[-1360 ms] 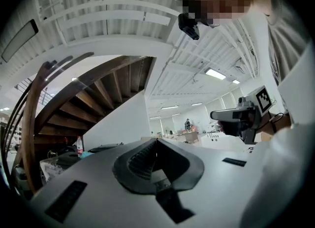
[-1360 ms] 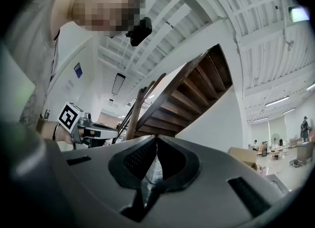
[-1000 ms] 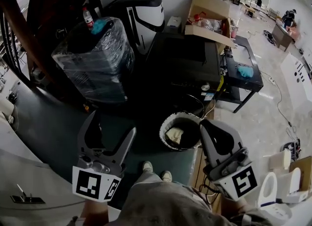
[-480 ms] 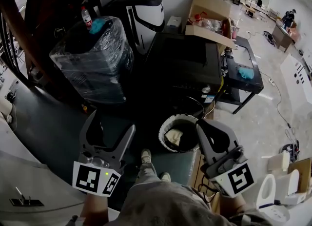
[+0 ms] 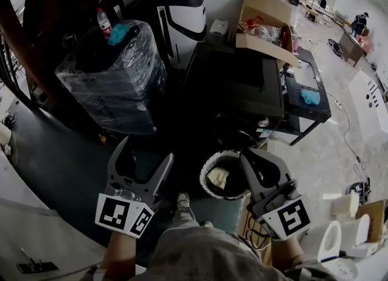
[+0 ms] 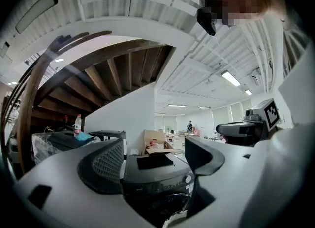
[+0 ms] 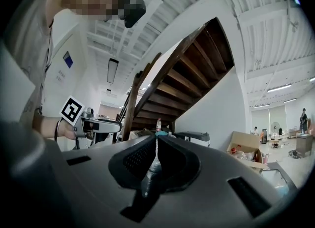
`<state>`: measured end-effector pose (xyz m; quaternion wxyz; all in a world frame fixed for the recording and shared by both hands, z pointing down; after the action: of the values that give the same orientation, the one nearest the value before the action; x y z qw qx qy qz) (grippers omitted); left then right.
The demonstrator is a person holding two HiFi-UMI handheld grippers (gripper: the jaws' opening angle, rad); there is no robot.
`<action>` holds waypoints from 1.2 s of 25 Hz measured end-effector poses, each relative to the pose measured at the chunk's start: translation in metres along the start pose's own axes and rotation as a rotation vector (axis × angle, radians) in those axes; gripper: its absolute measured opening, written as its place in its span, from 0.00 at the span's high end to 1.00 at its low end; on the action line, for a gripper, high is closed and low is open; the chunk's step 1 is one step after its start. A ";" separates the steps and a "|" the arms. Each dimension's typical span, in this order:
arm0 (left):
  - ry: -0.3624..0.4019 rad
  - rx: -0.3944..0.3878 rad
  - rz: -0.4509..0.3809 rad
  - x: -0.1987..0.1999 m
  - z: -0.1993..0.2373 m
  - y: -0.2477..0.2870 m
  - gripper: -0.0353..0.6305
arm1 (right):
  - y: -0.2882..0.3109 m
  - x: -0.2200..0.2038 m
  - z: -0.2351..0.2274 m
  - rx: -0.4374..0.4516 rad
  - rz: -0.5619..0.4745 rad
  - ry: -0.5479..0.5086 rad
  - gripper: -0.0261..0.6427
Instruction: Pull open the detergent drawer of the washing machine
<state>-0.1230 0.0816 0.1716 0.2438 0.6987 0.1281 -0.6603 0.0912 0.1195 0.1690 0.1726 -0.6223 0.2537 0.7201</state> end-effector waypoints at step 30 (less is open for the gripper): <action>-0.758 -0.408 0.137 -0.159 0.154 0.246 0.36 | 0.253 -0.099 -0.049 -0.150 0.301 0.137 0.90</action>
<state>-0.1472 -0.1826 0.3686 0.4498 0.3514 0.1108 -0.8136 0.0045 -0.1076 0.2994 -0.0017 -0.6361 0.3008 0.7105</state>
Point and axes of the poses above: the fingertips, and each gripper's own axes: y forward along the fingers, z to its left, x out of its top, the point moved 3 cm from there along -y, backward along the fingers, and after that the axes turned 11 degrees about z, right-handed, at the moved point
